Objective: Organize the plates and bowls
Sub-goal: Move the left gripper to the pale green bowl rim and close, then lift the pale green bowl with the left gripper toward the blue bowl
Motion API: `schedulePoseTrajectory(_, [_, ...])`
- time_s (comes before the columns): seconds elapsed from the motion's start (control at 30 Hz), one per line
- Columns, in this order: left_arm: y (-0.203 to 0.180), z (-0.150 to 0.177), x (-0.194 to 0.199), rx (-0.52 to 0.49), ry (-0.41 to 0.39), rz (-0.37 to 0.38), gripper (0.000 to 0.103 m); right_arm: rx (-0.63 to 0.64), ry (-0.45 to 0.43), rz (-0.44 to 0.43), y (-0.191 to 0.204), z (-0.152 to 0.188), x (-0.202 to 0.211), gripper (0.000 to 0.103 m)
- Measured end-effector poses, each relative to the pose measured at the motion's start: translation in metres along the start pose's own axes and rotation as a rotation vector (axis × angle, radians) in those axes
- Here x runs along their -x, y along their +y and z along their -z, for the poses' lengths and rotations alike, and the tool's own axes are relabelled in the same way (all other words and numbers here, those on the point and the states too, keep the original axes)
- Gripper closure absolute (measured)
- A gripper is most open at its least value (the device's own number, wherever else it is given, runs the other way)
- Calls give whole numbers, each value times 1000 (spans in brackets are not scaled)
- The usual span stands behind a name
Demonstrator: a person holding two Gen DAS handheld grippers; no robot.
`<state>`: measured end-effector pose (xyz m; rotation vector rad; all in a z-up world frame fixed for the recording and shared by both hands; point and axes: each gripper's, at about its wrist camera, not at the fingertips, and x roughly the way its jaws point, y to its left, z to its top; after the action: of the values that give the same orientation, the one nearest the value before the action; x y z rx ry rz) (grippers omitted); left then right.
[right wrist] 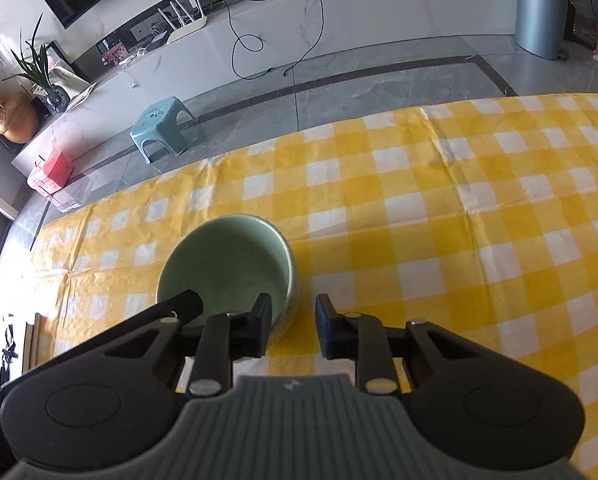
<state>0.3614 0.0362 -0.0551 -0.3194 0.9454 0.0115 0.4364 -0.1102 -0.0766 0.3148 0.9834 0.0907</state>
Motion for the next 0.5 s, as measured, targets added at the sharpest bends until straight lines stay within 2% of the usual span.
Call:
schedulePoseTrajectory(0.13, [1, 1, -9, 14, 4, 20, 80, -28, 19, -28, -3, -2, -12, 89])
schedulePoseTrajectory(0.23, [1, 1, -11, 27, 3, 42, 88, -48, 22, -41, -6, -4, -18, 90])
schedulePoseTrajectory(0.5, [-2, 3, -1, 32, 1, 29, 92, -69, 30, -38, -7, -2, -10, 93])
